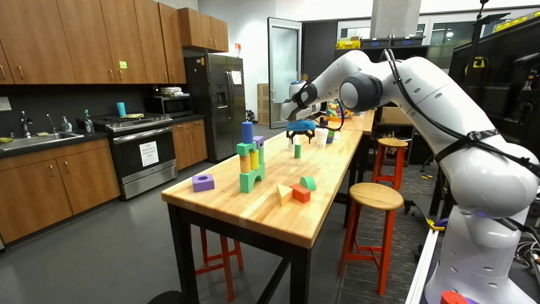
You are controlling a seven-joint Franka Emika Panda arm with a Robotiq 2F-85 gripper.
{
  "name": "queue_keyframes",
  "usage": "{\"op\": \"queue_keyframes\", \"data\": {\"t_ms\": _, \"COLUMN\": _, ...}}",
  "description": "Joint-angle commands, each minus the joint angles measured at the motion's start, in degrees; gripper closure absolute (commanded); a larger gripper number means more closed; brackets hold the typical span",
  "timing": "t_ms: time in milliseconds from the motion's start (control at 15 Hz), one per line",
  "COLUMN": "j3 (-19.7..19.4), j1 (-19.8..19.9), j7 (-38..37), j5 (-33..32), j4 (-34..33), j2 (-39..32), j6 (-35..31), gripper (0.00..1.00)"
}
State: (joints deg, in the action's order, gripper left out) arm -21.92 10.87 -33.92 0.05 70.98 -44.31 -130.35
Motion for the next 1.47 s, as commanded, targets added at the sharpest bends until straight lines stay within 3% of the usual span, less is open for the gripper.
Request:
{"op": "queue_keyframes", "data": {"t_ms": 0, "j3": -0.62, "j1": -0.89, "j7": -2.88, "j5": -0.1, "j4": 0.25, "j2": 0.55, "j6": 1.68, "gripper": 0.0}}
{"op": "queue_keyframes", "data": {"t_ms": 1400, "j3": 0.46, "j1": 0.56, "j7": -3.7, "j5": 1.26, "j4": -2.89, "j2": -3.16, "j6": -3.77, "gripper": 0.0}}
